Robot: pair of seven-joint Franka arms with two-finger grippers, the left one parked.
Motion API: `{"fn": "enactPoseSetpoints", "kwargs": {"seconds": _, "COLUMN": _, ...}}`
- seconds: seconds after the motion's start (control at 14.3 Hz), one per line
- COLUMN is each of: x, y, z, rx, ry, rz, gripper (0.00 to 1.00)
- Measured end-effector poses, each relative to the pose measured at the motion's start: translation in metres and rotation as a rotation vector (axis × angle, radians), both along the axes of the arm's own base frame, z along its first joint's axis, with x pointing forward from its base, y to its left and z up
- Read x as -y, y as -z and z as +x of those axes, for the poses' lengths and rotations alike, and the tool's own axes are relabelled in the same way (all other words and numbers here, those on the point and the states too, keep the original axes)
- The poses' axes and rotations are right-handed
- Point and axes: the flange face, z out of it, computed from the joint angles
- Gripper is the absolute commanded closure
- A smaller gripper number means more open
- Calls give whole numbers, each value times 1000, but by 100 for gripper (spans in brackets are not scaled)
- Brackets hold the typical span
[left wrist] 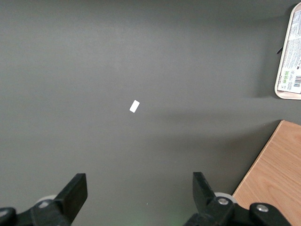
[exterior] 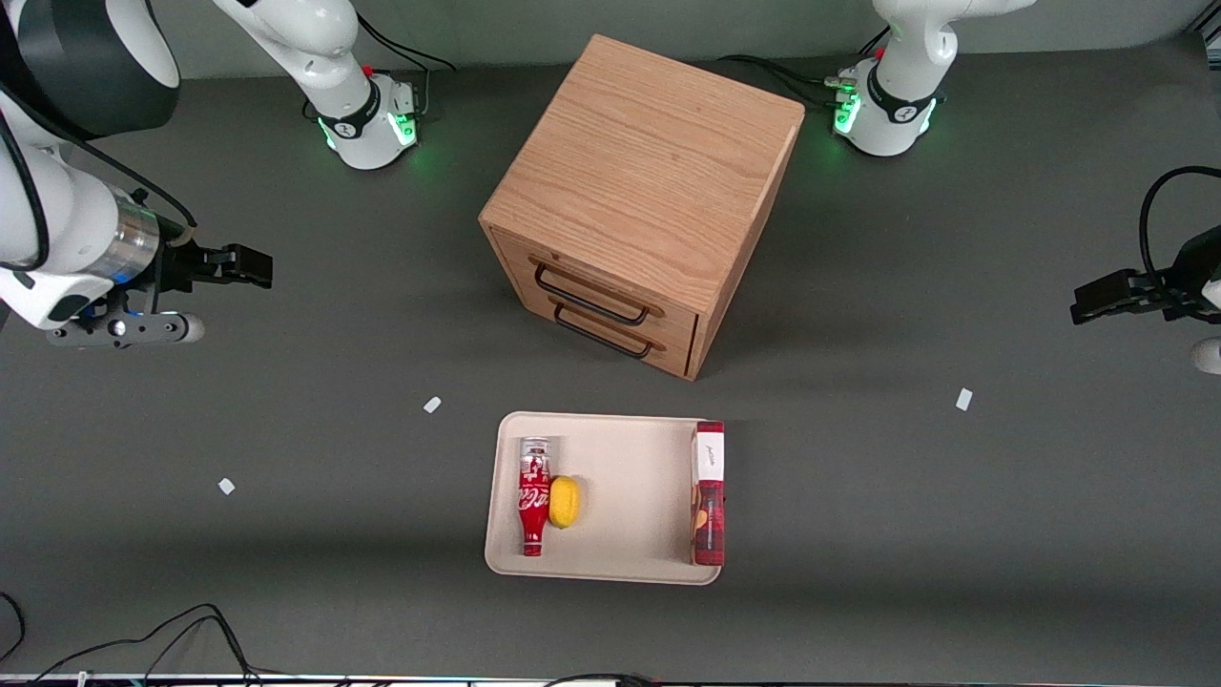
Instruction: Place coke bottle on tray
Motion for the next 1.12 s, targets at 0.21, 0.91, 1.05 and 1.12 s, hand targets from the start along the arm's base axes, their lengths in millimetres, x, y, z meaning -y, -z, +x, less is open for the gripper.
{"fn": "enactPoseSetpoints", "kwargs": {"seconds": 0.21, "x": 3, "y": -31, "z": -16, "rx": 45, "ry": 21, "rz": 17, "gripper": 0}}
{"fn": "enactPoseSetpoints", "kwargs": {"seconds": 0.91, "x": 29, "y": -46, "z": -49, "rx": 109, "ry": 41, "rz": 90, "gripper": 0}}
{"fn": "enactPoseSetpoints", "kwargs": {"seconds": 1.05, "x": 29, "y": -42, "z": -49, "rx": 107, "ry": 41, "rz": 84, "gripper": 0}}
{"fn": "enactPoseSetpoints", "kwargs": {"seconds": 1.12, "x": 30, "y": -41, "z": -49, "rx": 106, "ry": 40, "rz": 79, "gripper": 0}}
